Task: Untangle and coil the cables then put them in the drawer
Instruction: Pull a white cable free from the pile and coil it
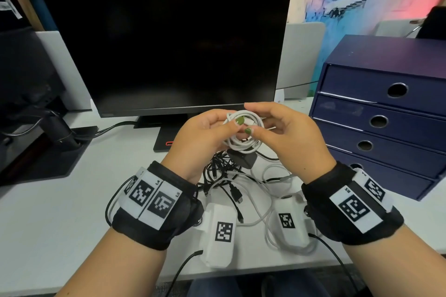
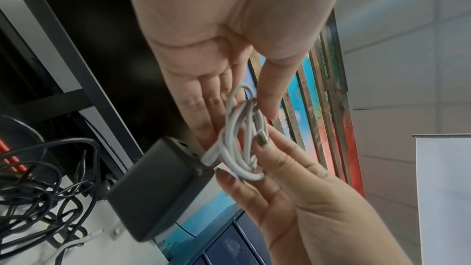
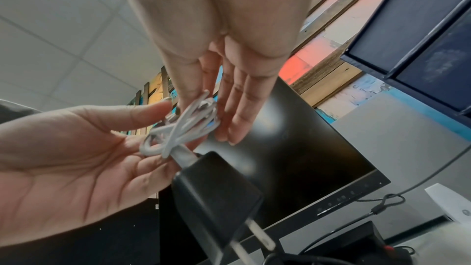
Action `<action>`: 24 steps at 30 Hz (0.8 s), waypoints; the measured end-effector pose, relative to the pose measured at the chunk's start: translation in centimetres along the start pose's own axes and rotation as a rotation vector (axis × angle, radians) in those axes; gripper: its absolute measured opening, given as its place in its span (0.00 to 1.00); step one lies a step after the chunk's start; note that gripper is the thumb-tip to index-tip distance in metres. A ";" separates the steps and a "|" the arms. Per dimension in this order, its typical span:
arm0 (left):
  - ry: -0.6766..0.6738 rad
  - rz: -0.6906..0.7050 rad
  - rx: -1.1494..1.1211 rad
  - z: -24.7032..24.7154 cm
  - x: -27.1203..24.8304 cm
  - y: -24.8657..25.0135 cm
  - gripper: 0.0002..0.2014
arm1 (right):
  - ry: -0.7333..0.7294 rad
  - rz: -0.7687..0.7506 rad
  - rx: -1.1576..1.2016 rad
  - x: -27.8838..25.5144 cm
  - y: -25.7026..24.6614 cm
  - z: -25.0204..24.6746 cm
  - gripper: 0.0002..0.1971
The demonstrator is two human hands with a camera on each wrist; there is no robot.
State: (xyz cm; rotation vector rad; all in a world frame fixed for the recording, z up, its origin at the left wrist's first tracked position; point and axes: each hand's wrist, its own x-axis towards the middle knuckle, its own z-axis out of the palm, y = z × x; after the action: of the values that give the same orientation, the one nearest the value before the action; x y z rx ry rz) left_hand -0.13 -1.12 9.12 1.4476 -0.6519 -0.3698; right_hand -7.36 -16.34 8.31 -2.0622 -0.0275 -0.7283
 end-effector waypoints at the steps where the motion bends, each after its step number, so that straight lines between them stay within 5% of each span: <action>1: 0.005 0.003 0.015 0.0 0.0 0.0 0.10 | -0.016 -0.001 0.001 0.0 0.0 0.0 0.19; 13: 0.000 -0.022 -0.038 0.8 0.8 0.1 0.13 | -0.086 0.130 0.152 0.2 0.3 -1.1 0.15; 18: -0.058 -0.014 -0.094 2.0 1.6 0.5 0.14 | -0.183 0.222 0.287 -0.4 2.3 -3.0 0.38; 24: -0.083 -0.054 -0.154 3.9 2.7 0.4 0.13 | -0.330 0.308 0.243 -1.6 4.0 -3.3 0.37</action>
State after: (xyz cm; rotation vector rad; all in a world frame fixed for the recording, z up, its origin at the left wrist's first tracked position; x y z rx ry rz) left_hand -0.42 -5.77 9.98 1.3107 -0.6376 -0.5136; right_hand -9.11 -20.81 5.71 -1.8746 0.0149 -0.1821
